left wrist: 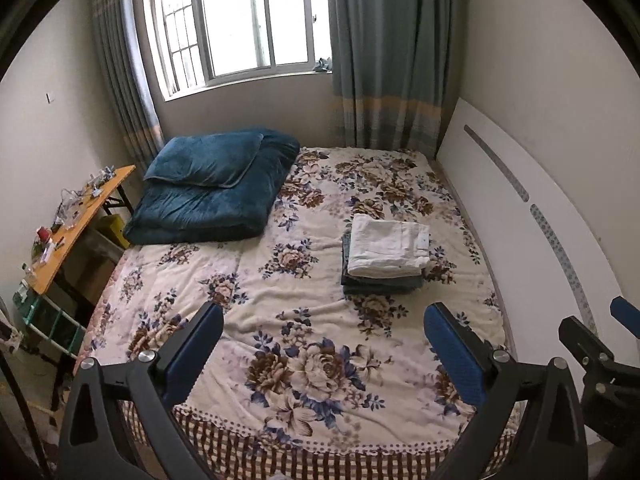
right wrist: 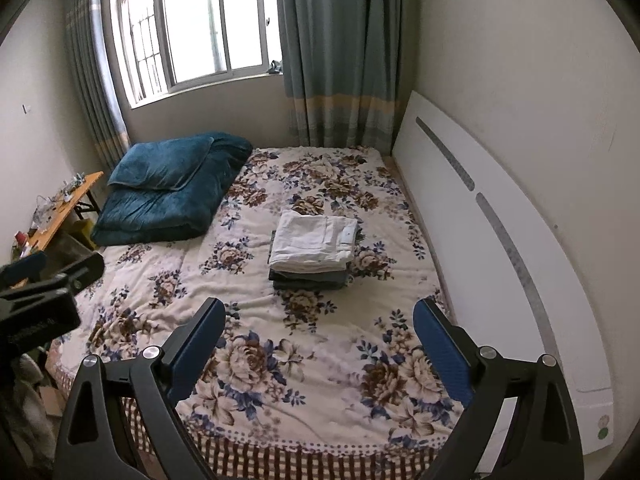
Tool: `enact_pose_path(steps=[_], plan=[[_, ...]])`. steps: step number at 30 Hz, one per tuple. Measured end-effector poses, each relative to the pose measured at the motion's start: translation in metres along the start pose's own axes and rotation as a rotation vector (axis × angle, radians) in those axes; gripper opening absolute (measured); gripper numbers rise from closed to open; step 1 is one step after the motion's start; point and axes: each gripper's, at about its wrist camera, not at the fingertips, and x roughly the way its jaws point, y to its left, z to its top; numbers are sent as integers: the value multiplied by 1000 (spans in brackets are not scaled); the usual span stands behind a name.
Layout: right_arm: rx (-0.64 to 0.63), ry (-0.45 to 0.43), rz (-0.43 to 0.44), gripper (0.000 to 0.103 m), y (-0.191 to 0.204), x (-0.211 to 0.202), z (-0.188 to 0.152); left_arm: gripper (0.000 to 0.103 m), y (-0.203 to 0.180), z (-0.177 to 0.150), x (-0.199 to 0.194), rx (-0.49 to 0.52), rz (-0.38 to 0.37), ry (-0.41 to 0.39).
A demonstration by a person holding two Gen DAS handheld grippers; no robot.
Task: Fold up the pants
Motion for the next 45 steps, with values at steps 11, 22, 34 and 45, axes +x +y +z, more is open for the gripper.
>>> enact_pose_path(steps=[11,22,34,45], plan=[[18,72,27,97,2,51,35,103,4,20,37,-37,20,38],[3,112,7,97,5,94,57,103,4,26,74,-46,46,85],[0,131,30,97,7,107,59,103,-2,27,78,-34,46,90],[14,134,35,97,7,106,53,103,-5,26,78,-24,55,89]])
